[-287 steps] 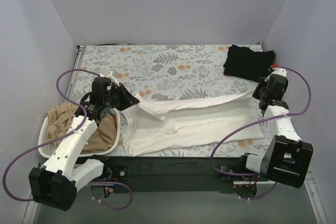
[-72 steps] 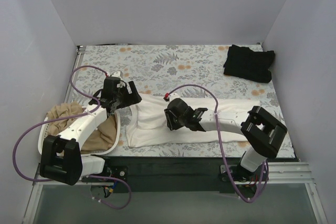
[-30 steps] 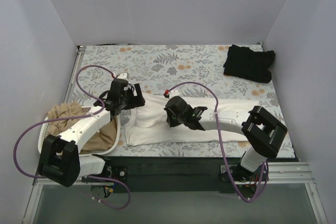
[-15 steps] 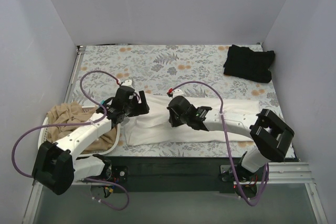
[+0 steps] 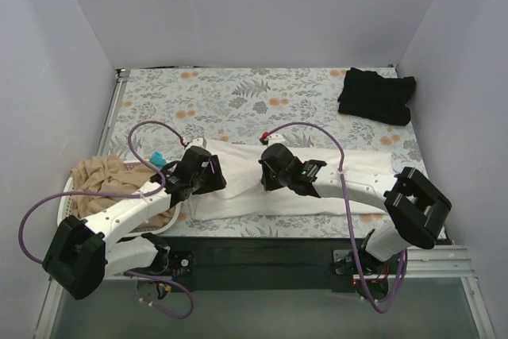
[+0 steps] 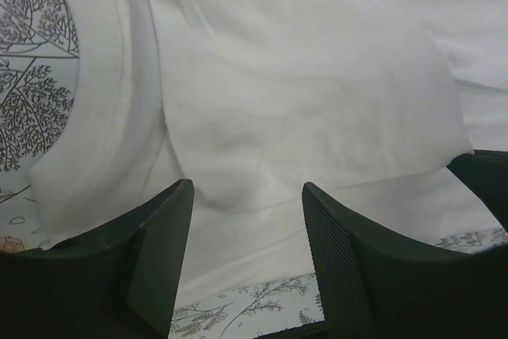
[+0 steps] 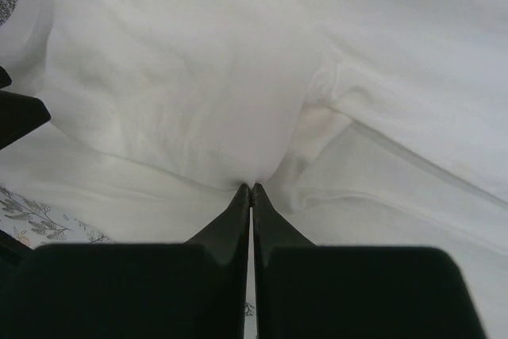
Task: Fold and stack the t-shirts
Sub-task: Fold the tshirt
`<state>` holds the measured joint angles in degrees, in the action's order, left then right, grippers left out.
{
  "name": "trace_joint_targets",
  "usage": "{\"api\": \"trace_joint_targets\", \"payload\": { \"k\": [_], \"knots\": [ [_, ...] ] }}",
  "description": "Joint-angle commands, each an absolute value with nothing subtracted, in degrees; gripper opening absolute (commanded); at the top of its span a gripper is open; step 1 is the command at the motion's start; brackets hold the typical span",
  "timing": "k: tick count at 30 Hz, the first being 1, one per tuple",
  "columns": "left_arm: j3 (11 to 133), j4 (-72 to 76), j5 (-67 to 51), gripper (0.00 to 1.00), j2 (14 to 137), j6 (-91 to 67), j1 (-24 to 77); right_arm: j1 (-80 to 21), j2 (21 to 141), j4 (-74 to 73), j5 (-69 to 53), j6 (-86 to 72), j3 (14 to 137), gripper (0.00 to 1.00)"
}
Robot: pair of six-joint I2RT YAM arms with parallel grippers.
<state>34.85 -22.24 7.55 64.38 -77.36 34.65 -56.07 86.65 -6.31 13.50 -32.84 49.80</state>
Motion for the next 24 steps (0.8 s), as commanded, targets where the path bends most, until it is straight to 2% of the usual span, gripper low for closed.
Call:
{"api": "trace_joint_targets", "payload": {
  "k": [1, 6, 24],
  "knots": [
    [32.4, -22.9, 9.8, 0.56, 62.6, -80.7, 35.0, -55.5, 86.6, -6.0, 13.6, -33.7, 49.6, 0.01],
    [30.8, -22.5, 9.3, 0.53, 61.0, -82.4, 35.1, -55.4, 87.0, -6.0, 13.2, -33.7, 49.5, 0.01],
    [28.8, -16.5, 7.6, 0.53, 66.3, -83.9, 35.6, -55.3, 86.7, -5.9, 12.6, -33.9, 49.1, 0.01]
  ]
}}
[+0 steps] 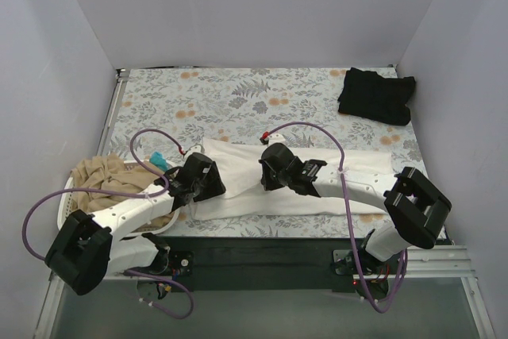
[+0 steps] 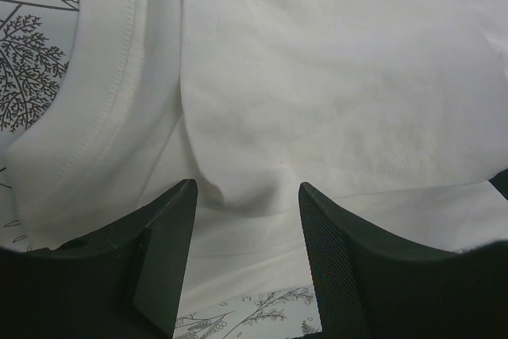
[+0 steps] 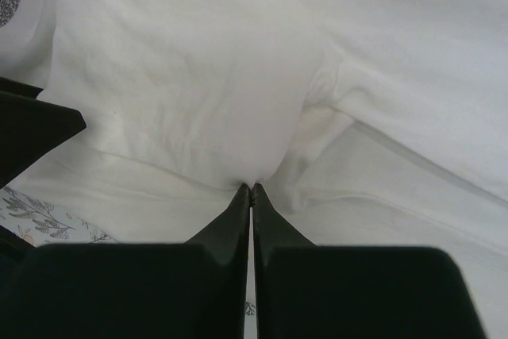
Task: Fold and stack the t-shirts
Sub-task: Fold the tshirt
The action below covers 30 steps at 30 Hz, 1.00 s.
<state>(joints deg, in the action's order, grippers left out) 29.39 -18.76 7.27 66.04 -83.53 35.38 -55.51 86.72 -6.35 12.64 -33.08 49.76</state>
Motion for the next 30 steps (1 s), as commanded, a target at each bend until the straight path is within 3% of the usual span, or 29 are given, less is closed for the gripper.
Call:
{"api": "trace_joint_targets", "payload": {
  "k": [1, 4, 8, 9, 10, 30],
  "knots": [
    [28.9, -16.1, 7.4, 0.53, 66.4, -84.1, 35.6, -55.3, 86.7, -5.9, 12.6, -33.9, 49.1, 0.01],
    [29.1, -15.6, 7.9, 0.50, 67.1, -84.3, 35.7, -55.4, 86.7, -6.0, 12.4, -34.0, 49.0, 0.01],
    [29.1, -14.5, 7.4, 0.18, 67.4, -84.2, 35.6, -55.3, 86.5, -5.9, 12.0, -33.9, 48.8, 0.01],
    [29.2, -14.4, 7.4, 0.03, 67.6, -84.2, 35.6, -55.4, 86.4, -6.0, 12.0, -33.9, 48.8, 0.01],
    [29.7, -14.8, 7.3, 0.00, 67.7, -83.9, 35.6, -55.4, 86.2, -6.0, 11.9, -33.9, 48.8, 0.01],
    [30.1, -26.7, 3.2, 0.00, 58.5, -86.0, 35.7, -56.1, 83.8, -8.2, 7.2, -34.4, 45.5, 0.01]
  ]
}}
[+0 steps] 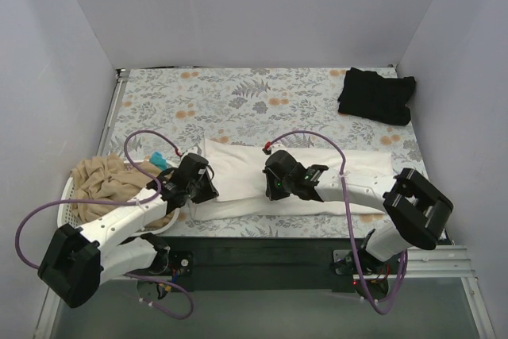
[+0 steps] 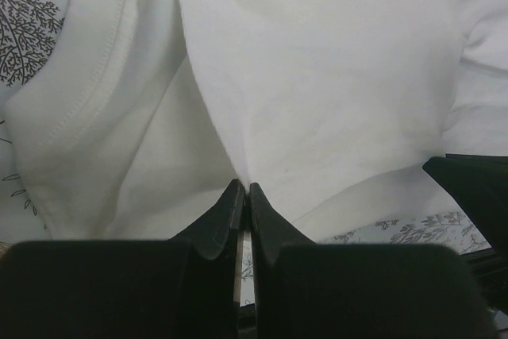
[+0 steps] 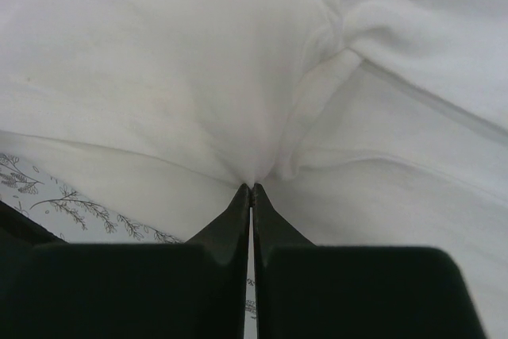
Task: Fold and stack the t-shirts
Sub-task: Fold the tshirt
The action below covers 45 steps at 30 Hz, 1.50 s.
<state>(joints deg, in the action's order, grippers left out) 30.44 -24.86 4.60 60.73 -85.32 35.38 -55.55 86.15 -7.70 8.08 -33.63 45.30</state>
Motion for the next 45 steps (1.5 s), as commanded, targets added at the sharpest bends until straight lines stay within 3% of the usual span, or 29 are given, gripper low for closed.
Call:
{"api": "trace_joint_targets", "payload": {
  "k": [1, 13, 14, 15, 16, 17, 19, 22, 26, 30, 39, 45],
  "knots": [
    [30.2, -27.1, 3.3, 0.00, 58.3, -86.2, 35.6, -56.2, 83.7, -8.3, 7.4, -34.3, 45.6, 0.01],
    [31.2, -30.6, 2.6, 0.00, 59.0, -88.2, 35.7, -56.4, 83.6, -9.6, 7.4, -34.2, 45.8, 0.02],
    [31.8, -31.2, 2.9, 0.18, 58.9, -88.7, 35.6, -56.4, 83.7, -9.8, 7.5, -34.3, 45.8, 0.05],
    [32.3, -32.1, 3.3, 0.27, 58.7, -88.8, 35.7, -56.4, 83.6, -10.3, 7.6, -34.3, 45.8, 0.10],
    [32.8, -33.7, 4.1, 0.33, 58.4, -88.9, 35.7, -56.6, 83.2, -10.6, 7.5, -34.3, 45.8, 0.27],
    [33.3, -34.7, 4.6, 0.47, 57.5, -89.0, 35.7, -56.8, 82.9, -10.9, 7.6, -34.2, 45.8, 0.35],
    [35.3, -37.4, 6.1, 0.55, 56.1, -89.4, 35.6, -56.9, 81.3, -12.6, 8.3, -33.8, 46.4, 0.52],
    [39.4, -40.6, 8.5, 0.63, 54.8, -88.4, 35.7, -57.0, 78.2, -16.2, 11.2, -32.4, 47.5, 0.54],
    [42.7, -41.0, 9.1, 0.65, 57.4, -86.7, 35.7, -56.3, 73.0, -19.2, 16.7, -30.7, 48.3, 0.58],
    [43.7, -36.1, 5.5, 0.69, 62.4, -86.2, 35.7, -49.2, 68.6, -19.9, 15.9, -28.2, 46.0, 0.61],
    [46.1, -25.9, 0.5, 0.76, 74.6, -86.7, 35.6, -27.2, 64.3, -19.4, 3.4, -17.1, 41.7, 0.63],
    [47.6, -22.3, 1.2, 0.78, 83.7, -86.1, 34.8, -20.0, 67.8, -18.8, -1.4, -16.8, 39.2, 0.63]
  ]
}}
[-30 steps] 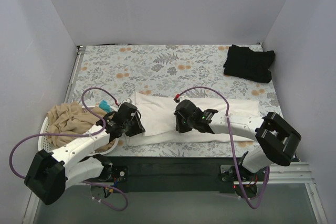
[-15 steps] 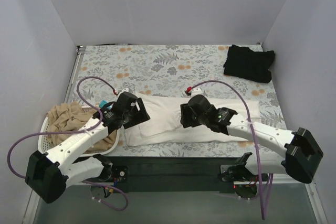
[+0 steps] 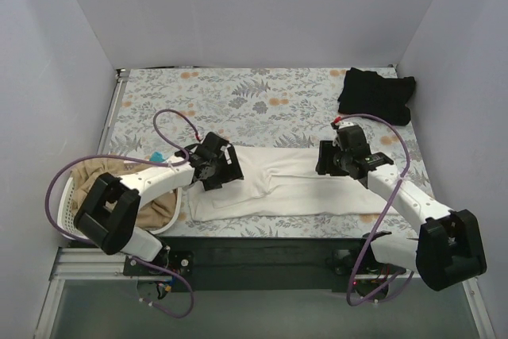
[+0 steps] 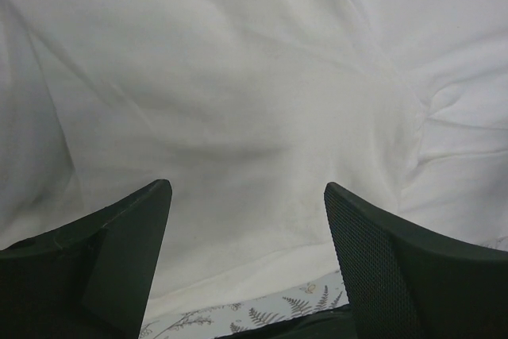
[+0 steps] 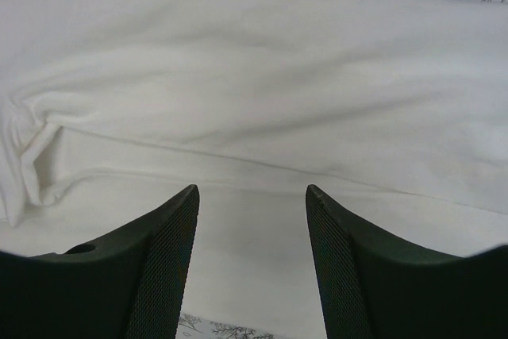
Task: Fold and stack the t-shirts
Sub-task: Fold the tshirt
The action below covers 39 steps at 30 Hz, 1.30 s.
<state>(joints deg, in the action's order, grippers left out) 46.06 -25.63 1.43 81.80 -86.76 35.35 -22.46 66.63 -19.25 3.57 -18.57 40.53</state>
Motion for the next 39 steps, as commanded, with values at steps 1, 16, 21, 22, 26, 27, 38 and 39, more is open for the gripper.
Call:
{"api": "trace_joint_targets", "payload": {
  "k": [1, 16, 21, 22, 26, 27, 38, 39],
  "knots": [
    [47.5, -22.1, 0.8, 0.78, 84.8, -86.0, 34.4, -19.5, 68.6, -18.0, -1.9, -17.1, 38.8, 0.63],
    [61.4, -23.5, 3.7, 0.78, 103.7, -72.3, 27.2, -19.0, 64.3, -16.4, -5.1, -20.0, 34.0, 0.63],
    [76.4, -29.3, 6.9, 0.78, 115.0, -67.6, 24.1, -19.0, 64.3, -17.5, -5.6, -19.2, 34.7, 0.63],
    [78.0, -29.4, 8.1, 0.78, 116.2, -67.0, 23.6, -19.0, 64.5, -17.5, -6.1, -19.2, 34.5, 0.63],
    [84.7, -30.0, 9.7, 0.78, 118.6, -64.5, 23.6, -19.1, 65.1, -17.5, -6.8, -19.5, 34.0, 0.62],
    [86.9, -30.7, 9.9, 0.78, 118.7, -64.4, 23.6, -19.0, 65.3, -17.3, -6.6, -19.9, 34.0, 0.62],
    [81.2, -27.1, 10.9, 0.79, 103.4, -68.8, 23.7, -20.9, 67.9, -13.0, -4.9, -22.8, 31.4, 0.62],
    [80.8, -26.6, 10.2, 0.79, 103.1, -69.0, 23.7, -21.4, 68.9, -12.7, -4.5, -23.0, 31.0, 0.62]
  ]
}}
